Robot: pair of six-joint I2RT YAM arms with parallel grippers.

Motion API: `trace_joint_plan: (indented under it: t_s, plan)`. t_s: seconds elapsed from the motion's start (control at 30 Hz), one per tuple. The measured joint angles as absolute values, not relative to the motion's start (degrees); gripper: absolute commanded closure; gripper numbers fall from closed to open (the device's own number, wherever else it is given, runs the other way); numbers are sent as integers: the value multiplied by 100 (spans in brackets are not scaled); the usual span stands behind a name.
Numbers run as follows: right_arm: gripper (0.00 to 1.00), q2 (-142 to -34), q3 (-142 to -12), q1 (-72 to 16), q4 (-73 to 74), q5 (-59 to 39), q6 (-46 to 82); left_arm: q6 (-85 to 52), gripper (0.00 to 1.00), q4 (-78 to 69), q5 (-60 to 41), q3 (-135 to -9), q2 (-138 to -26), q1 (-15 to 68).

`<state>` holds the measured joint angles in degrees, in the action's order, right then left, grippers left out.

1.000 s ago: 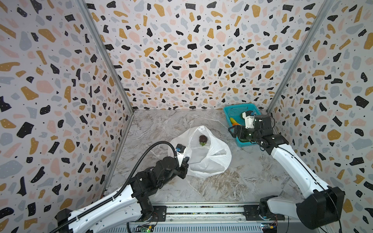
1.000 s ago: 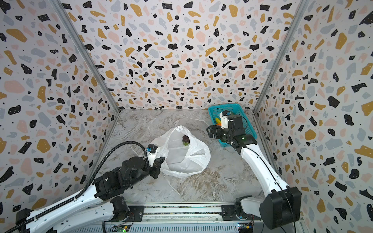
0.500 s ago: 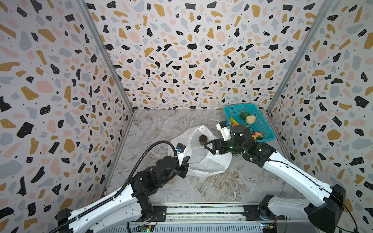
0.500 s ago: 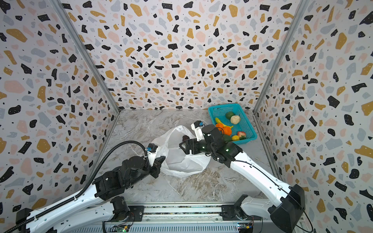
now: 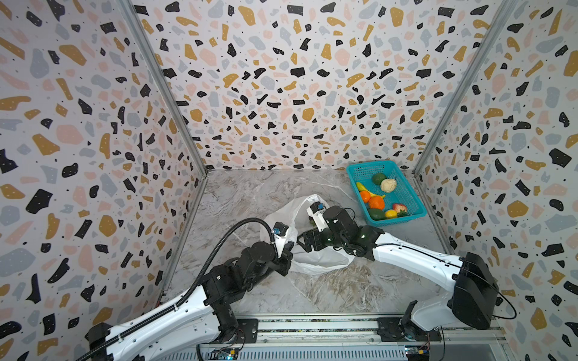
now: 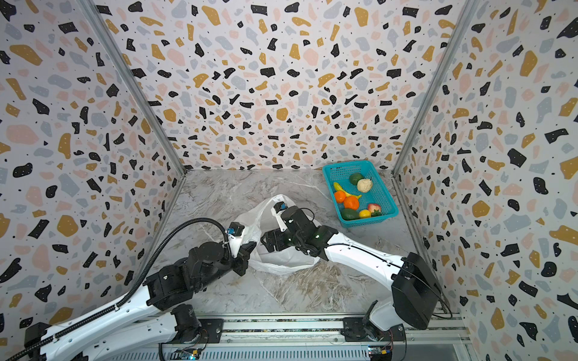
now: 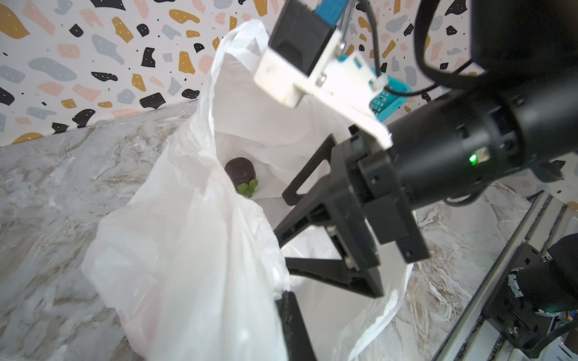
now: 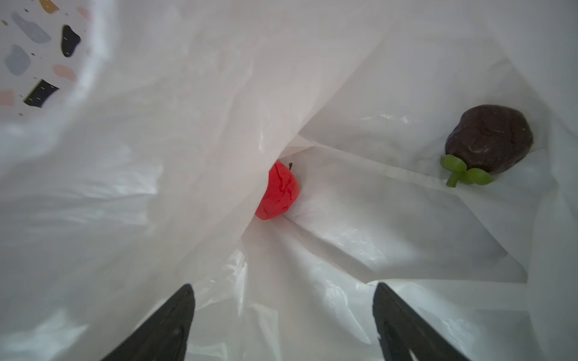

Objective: Untie the knot of the plastic bag and take out the fruit
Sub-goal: 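Move the open right gripper back into the bag mouth, then lower the right gripper onto the dark mangosteen and close on it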

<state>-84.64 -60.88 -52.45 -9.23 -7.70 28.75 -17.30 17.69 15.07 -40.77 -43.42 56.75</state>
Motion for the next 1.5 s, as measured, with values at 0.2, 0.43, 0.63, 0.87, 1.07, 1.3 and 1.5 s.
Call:
trace_joint_plan:
  t_s: [0.2, 0.43, 0.63, 0.87, 1.07, 1.3, 1.5]
  plan:
    - [13, -8715, -5699, -5393, -681, -521, 2814, -1715, 100, 1737, 1503, -4141, -4351, 5675]
    - [13, -9601, -6128, -5264, -504, -537, 2821, -1717, 100, 1706, 1330, -4141, -4355, 5675]
    - [12, -10390, -6707, -5009, -316, -414, 3022, -1719, 100, 1656, 1146, -4141, -4353, 5675]
    - [8, -10886, -7498, -4880, -513, 346, 3151, -1734, 100, 1656, 967, -4141, -4351, 5675]
    - [6, -10925, -7585, -4781, -681, 1015, 3317, -1761, 100, 1662, 812, -4141, -4331, 5675]
    - [5, -11251, -7671, -4571, -731, 1474, 3468, -1765, 100, 1667, 692, -4141, -4311, 5675]
    - [3, -11365, -7671, -4368, -725, 1632, 3706, -1765, 100, 1706, 617, -4141, -4298, 5675]
